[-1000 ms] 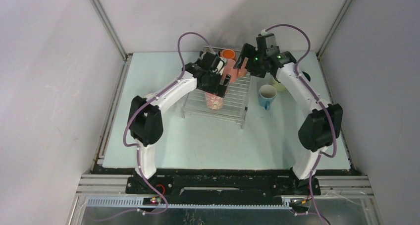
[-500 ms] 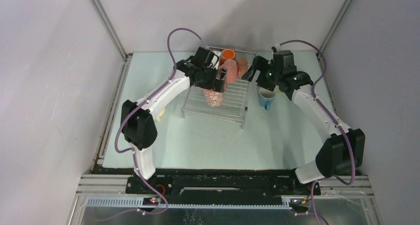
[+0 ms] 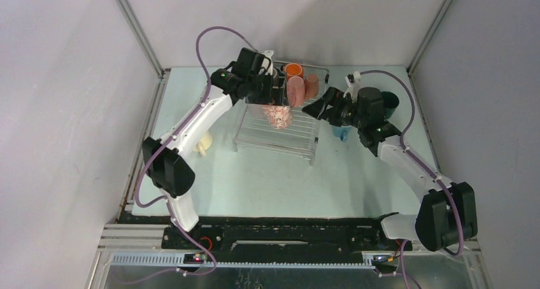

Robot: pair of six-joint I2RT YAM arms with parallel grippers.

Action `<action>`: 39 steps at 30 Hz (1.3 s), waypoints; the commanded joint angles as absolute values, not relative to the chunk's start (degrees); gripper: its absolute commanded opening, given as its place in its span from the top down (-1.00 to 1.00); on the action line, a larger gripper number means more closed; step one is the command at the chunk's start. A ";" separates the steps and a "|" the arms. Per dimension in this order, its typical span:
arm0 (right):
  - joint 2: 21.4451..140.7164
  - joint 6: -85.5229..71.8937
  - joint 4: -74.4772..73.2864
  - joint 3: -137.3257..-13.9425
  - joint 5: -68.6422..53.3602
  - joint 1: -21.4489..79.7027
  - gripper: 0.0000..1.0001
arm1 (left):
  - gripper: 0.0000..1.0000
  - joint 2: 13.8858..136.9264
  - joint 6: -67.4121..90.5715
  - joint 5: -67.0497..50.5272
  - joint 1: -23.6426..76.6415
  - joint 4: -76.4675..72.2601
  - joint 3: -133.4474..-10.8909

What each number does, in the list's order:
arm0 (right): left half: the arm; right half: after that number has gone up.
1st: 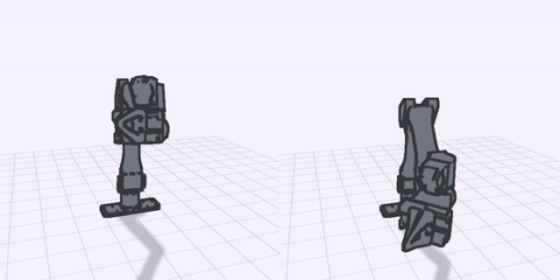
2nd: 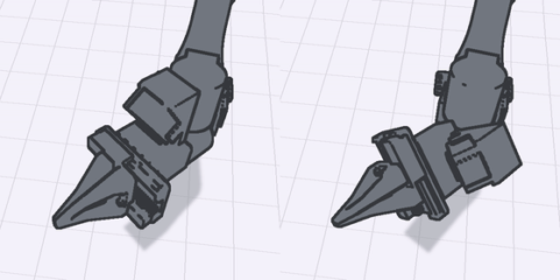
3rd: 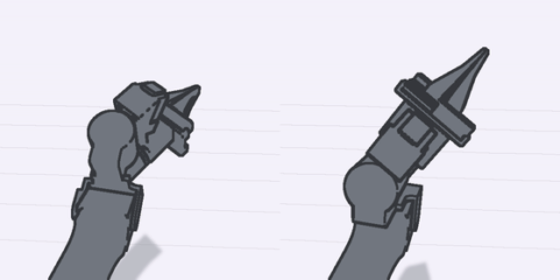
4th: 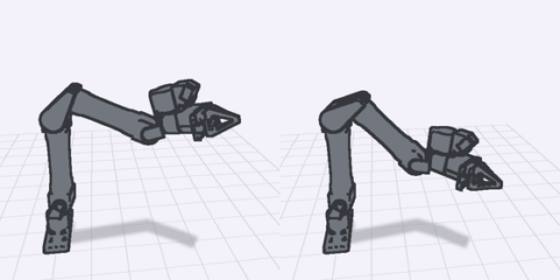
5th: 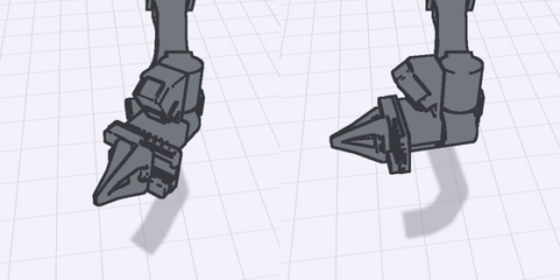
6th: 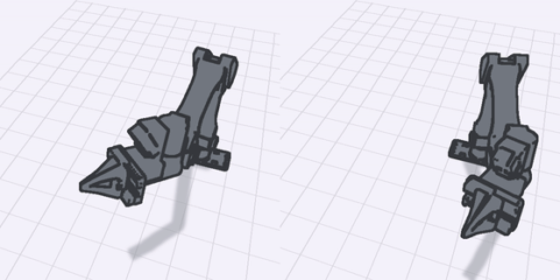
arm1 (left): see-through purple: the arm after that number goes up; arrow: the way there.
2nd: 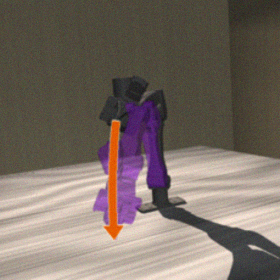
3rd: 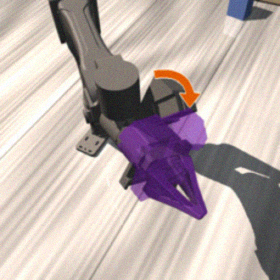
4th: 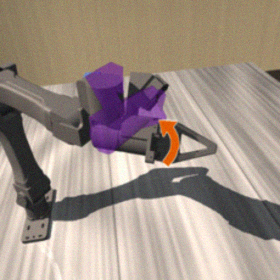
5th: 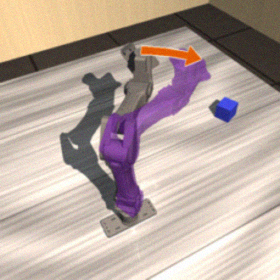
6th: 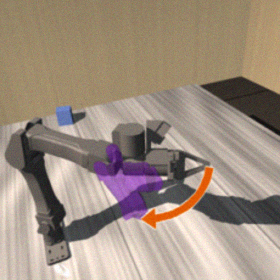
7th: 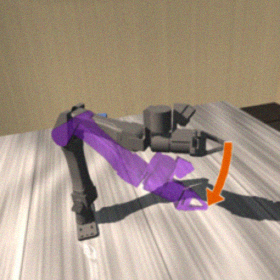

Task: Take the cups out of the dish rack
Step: Unload the cup from the dish rack.

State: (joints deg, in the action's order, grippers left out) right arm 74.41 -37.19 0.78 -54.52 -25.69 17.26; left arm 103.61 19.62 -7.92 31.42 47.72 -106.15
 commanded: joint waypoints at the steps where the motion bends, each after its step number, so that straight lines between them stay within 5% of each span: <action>1: 74.02 -41.04 17.11 -52.27 -31.75 17.97 -0.96 | 0.78 96.86 23.74 -12.59 30.98 42.95 -112.47; 23: 84.47 -66.69 52.09 -46.86 -39.91 19.31 -0.89 | 0.78 94.07 35.89 -19.68 29.88 31.67 -110.88; 39: 91.95 -84.64 75.91 -48.62 -37.81 19.32 -0.53 | 0.78 89.88 47.68 -25.69 28.83 15.58 -98.26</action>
State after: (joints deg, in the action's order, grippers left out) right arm 91.61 -80.44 68.18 -46.96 -39.05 18.96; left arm 94.98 41.50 -21.12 29.30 28.51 -99.96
